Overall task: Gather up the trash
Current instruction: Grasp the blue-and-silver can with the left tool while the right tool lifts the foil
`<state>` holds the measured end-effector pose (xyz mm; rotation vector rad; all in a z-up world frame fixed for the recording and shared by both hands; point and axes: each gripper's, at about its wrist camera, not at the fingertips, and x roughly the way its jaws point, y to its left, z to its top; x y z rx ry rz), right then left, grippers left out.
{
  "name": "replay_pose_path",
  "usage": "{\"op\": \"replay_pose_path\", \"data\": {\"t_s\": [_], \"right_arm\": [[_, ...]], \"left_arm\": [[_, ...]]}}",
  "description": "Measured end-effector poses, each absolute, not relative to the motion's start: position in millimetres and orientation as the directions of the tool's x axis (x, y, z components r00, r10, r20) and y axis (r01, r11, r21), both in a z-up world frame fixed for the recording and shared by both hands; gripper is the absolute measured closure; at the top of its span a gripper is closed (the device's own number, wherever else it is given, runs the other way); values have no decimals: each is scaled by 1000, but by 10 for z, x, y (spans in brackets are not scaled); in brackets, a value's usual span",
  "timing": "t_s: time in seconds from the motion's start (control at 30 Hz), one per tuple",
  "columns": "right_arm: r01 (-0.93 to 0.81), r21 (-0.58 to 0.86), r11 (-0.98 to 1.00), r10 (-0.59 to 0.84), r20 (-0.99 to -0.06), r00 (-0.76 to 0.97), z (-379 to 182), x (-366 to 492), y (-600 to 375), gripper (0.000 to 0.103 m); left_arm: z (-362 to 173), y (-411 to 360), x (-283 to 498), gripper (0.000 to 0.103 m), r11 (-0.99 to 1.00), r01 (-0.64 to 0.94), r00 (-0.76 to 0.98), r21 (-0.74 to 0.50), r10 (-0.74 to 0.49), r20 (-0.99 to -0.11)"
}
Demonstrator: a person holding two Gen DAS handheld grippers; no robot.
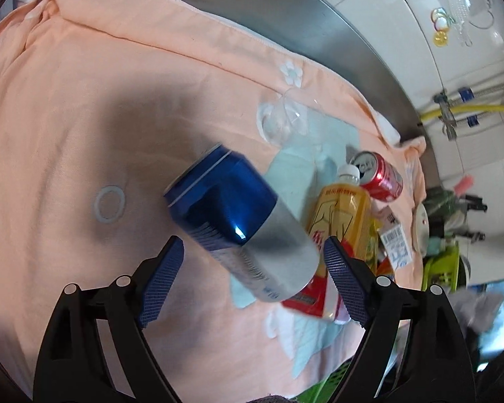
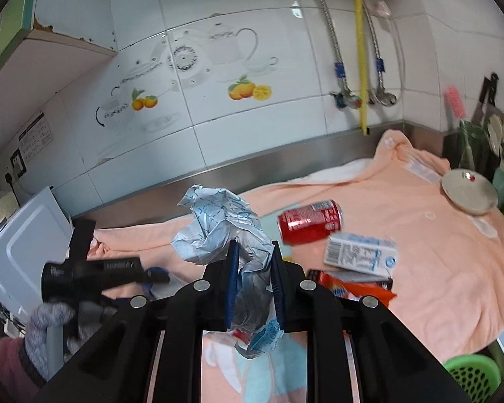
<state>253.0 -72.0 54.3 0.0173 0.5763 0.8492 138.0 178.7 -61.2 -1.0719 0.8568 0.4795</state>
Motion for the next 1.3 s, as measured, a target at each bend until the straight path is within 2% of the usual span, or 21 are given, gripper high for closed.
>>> {"op": "replay_pose_path", "data": {"t_s": [0.33,0.67,0.97,1.3], "right_arm": [[-662,287,692,698,-500,512,195,2539,-1069,85],[-576,305,759,639,-522,565,-3,2373,-1561,85],[-434,345,833,553,-550,625,-206,2121,-2160,85],[-235,358,904,413,-587,696,-422,1820,-2903,85]], "left_arm": [[-707,1764,1542,19,295,-825,515,-482,43,-856],[-796,1791,1593,20,248,-869,456,-428,67,-887],[-758,1727,1576,26,404,-807,479,-432,17,-878],[-662,1513,1495,28,679,-612,497,-405,-68,-865]]}}
